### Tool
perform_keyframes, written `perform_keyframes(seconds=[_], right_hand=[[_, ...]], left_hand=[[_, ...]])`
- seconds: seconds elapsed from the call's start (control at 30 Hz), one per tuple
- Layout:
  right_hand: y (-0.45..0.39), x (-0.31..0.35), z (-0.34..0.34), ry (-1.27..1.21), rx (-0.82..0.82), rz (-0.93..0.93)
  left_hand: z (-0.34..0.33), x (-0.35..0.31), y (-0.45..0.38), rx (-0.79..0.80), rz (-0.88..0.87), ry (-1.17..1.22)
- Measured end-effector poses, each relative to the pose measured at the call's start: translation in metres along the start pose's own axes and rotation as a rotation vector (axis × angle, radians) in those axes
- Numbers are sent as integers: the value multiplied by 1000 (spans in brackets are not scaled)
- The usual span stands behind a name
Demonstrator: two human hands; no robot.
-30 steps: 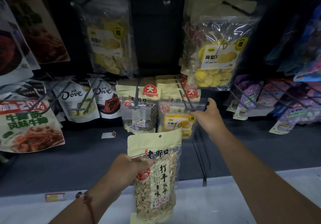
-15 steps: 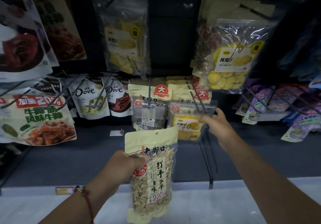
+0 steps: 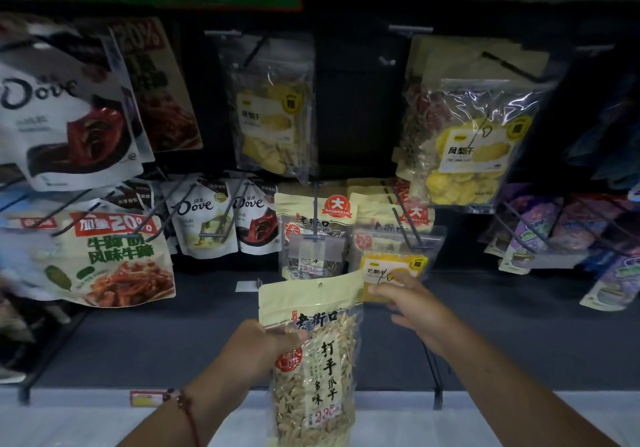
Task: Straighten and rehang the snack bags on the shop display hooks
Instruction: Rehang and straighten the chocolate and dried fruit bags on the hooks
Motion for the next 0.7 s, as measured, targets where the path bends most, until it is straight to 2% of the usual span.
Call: perform_keyframes(seconds=[0.5, 0.6, 0.7], right_hand=[[-10, 2, -20, -38, 84, 22], [-16, 6, -9, 75, 28, 42], [-20, 12, 17, 139, -122, 64]], left_hand=[[-2, -13, 4, 19, -73, 38], [-3, -14, 2, 32, -79, 33], [-3, -13, 1, 13, -81, 36]])
Point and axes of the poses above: each hand's wrist, its own y-axis away from the middle knuckle, its own z-axis out of the back of the hand, x = y × z, the point moved 1 cm from there along -y, towards the middle knuckle, and after that the axes turned 7 degrees about z, right-handed, at the moved point
